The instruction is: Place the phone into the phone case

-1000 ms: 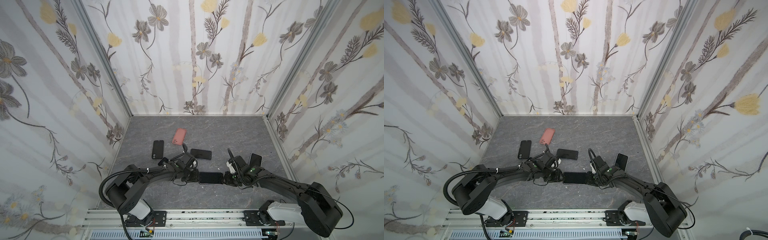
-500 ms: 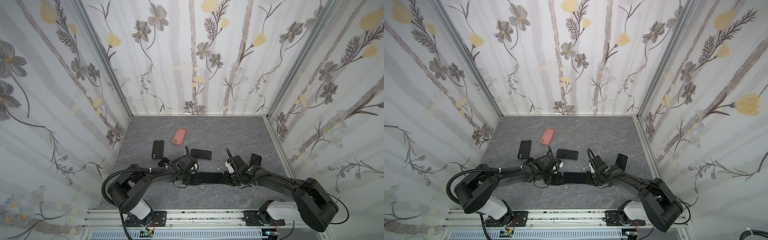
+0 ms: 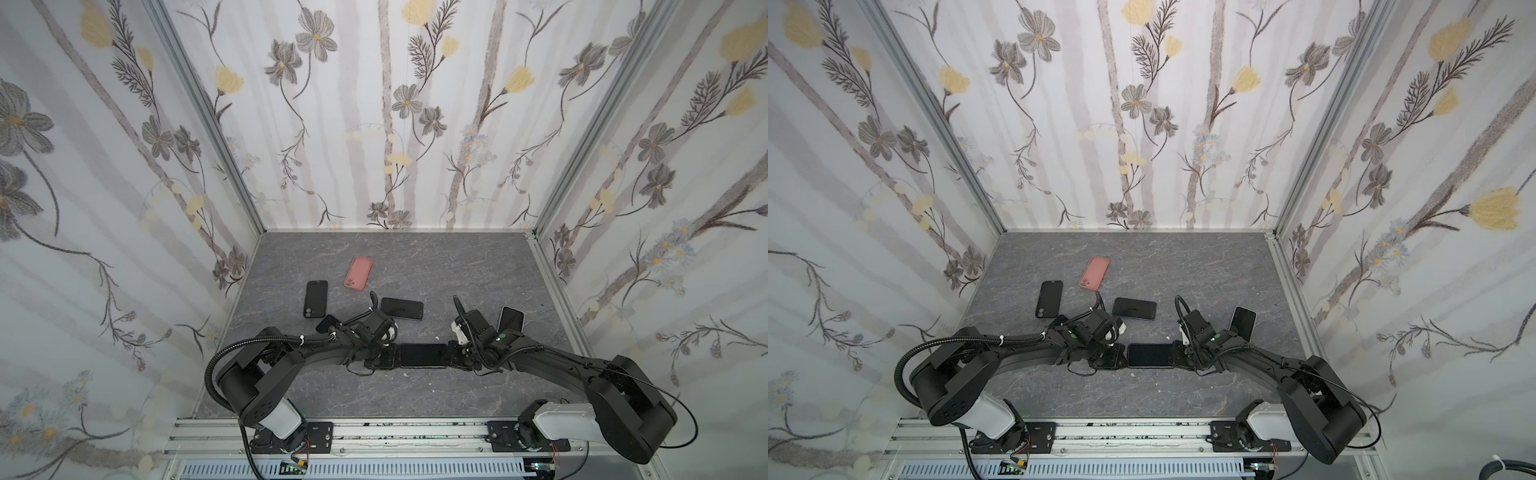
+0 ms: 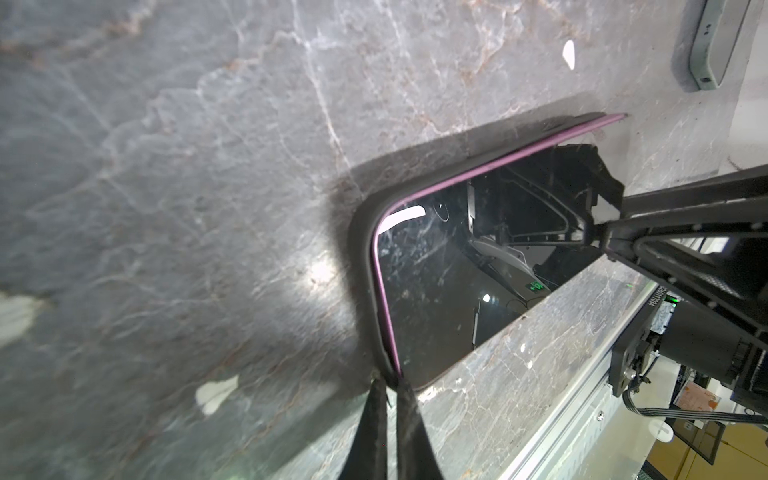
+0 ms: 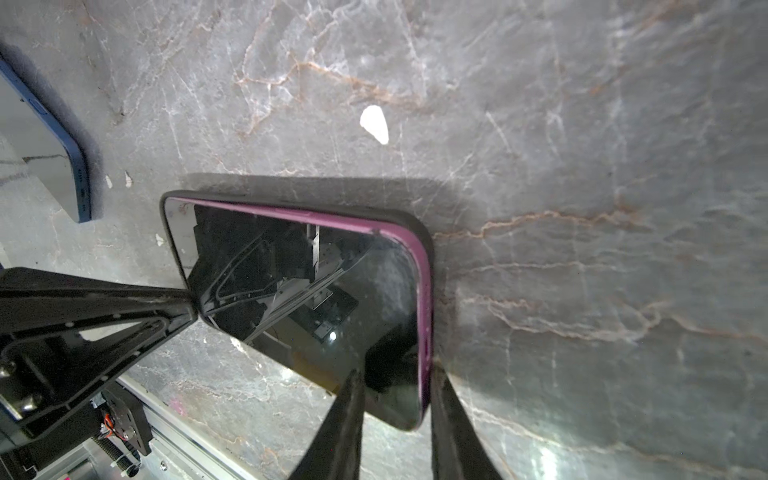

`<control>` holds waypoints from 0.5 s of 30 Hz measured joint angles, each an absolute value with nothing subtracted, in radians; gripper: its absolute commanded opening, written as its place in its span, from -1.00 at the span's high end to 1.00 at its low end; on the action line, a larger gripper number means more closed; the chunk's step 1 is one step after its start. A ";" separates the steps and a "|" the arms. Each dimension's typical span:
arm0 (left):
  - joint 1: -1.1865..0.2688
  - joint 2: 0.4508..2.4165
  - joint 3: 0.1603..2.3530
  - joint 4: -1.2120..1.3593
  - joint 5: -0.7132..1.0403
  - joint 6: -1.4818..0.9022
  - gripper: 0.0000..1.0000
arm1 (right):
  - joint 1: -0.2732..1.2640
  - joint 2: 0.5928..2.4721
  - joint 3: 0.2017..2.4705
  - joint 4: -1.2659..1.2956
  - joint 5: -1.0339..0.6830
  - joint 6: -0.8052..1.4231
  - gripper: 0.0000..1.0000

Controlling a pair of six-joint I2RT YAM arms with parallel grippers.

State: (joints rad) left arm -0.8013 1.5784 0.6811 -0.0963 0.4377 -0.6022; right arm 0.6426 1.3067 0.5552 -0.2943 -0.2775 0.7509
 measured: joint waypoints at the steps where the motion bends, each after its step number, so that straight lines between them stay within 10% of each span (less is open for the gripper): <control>1: -0.802 1.579 0.682 -0.097 0.437 -0.602 0.83 | 0.642 1.309 0.555 -0.294 -0.277 0.751 0.48; 6: -0.805 1.571 0.702 -0.122 0.398 -0.602 0.34 | 0.642 1.304 0.561 -0.303 -0.274 0.751 0.40; 15: -0.804 1.546 0.751 -0.146 0.333 -0.599 0.34 | 0.633 1.275 0.592 -0.345 -0.245 0.730 0.51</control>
